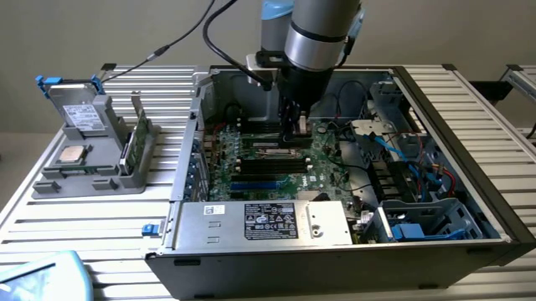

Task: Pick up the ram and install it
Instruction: 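Pick up the ram and move it above insertion slot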

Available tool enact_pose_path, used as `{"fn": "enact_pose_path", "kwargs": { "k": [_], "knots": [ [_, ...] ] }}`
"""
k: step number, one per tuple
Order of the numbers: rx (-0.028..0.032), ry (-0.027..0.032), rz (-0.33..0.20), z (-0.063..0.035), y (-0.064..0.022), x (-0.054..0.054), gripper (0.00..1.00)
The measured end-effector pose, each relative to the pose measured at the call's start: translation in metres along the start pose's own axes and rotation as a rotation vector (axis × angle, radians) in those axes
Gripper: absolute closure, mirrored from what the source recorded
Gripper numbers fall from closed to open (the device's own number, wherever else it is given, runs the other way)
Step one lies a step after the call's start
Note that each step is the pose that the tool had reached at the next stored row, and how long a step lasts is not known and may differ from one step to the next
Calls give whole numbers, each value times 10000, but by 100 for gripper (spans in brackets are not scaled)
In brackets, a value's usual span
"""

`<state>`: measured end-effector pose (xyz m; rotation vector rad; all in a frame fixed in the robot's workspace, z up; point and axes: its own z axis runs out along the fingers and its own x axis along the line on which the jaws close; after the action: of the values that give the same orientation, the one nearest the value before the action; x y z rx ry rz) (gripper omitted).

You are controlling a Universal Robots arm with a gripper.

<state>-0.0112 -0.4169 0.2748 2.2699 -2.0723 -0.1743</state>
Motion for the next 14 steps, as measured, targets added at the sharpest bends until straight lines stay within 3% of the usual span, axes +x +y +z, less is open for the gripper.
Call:
{"fn": "enact_pose_path", "kwargs": {
  "k": [14],
  "knots": [
    [0,10,2,254,-25,-21,86]
  ]
}}
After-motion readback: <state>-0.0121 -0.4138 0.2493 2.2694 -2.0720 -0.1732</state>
